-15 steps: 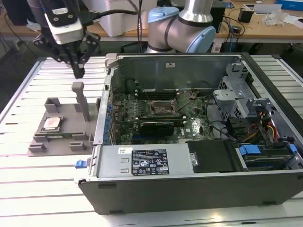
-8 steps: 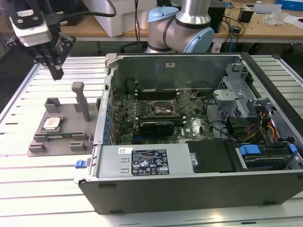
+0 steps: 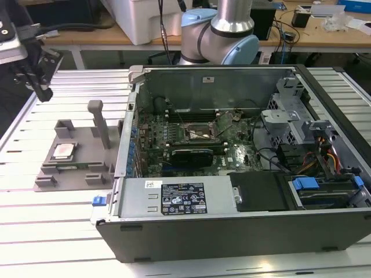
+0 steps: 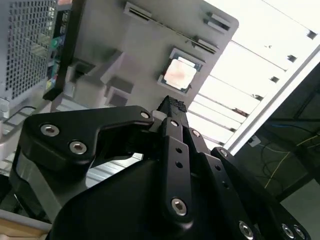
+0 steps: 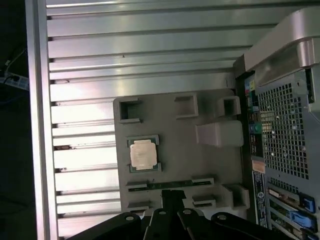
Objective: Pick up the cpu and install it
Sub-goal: 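Reach for the cpu, then pick up the cpu and move it towards the insertion slot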
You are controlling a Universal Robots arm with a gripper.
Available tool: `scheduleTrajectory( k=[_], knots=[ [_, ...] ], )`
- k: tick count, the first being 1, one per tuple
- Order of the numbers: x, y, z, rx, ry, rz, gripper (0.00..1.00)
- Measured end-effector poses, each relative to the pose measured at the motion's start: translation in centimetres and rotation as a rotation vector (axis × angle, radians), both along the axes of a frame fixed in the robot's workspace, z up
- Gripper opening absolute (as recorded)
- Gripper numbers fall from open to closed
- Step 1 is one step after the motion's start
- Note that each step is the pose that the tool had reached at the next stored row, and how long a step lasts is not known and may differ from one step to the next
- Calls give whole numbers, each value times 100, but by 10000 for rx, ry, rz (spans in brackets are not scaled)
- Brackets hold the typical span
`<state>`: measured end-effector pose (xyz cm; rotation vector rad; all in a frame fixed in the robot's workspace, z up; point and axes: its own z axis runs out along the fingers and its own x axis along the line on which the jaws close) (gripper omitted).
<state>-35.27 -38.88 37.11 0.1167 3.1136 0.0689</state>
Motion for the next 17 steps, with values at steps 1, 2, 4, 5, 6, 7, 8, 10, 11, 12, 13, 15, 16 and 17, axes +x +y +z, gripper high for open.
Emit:
scheduleTrajectory(
  k=[1,2,4,5,6,7,8,10,11,12,13,15,16,17],
  knots=[
    [-78,4,-10,-1,2,2,11],
    [-151,6,-17,0,1,0,11],
    [-314,7,-23,-1,3,2,11],
    [-341,7,-24,0,1,1,11],
    [-357,7,-24,0,1,0,11],
    [-360,7,-25,0,0,1,11],
    [-359,7,-24,0,1,2,11],
    [-361,7,-24,0,1,1,11],
    [-362,7,-24,-1,1,1,11],
    [-362,7,-24,0,1,0,11],
    [-363,7,-24,-1,1,1,17],
    [-363,7,-24,0,1,1,42],
    [-364,8,-24,-1,2,1,42],
    [-364,7,-24,-1,1,1,53]
  ],
)
